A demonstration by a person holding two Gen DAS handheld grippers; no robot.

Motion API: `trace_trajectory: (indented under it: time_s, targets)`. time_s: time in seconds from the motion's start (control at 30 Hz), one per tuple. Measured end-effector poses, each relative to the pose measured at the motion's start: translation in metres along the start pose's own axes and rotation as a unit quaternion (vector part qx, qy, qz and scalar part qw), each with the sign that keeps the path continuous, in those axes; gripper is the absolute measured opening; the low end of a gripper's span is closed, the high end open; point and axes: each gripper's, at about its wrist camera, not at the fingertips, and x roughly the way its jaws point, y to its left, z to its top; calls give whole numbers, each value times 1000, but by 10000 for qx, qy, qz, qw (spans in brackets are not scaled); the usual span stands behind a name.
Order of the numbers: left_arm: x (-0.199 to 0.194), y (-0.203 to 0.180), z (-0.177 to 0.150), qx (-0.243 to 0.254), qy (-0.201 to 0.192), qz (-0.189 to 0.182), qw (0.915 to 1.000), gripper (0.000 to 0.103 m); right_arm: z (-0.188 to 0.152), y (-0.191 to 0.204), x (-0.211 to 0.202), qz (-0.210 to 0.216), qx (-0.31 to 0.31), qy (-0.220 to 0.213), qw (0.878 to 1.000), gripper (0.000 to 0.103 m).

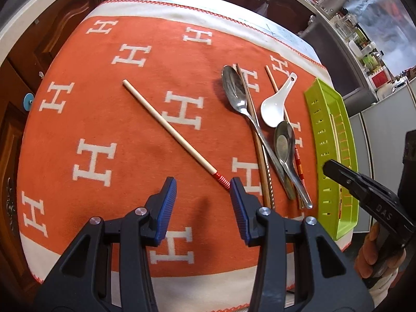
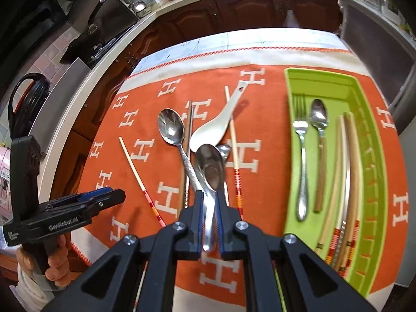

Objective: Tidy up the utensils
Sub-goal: 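Move both open tools back over the remaining utensils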

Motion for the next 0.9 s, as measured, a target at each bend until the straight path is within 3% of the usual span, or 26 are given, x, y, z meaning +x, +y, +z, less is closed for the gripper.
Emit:
trace_trajectory:
  time_s: [0.1,0.17,0.4,0.9]
  targets:
    - [1,3,1,-29,-2,-49,10000,39,8,0,13,-28,15,57,10000,14]
    - [1,3,2,-45,-6,-80,10000,39,12,-2,19,-103,43,77,9999,23]
    - [4,4,11,-27,-96,-236,9997,39,22,-3,36,-158,4,176,9997,23]
    - [54,-15,77,-76,-689,-470,9965,39,23,-4,47,-163,35,270,9995,23]
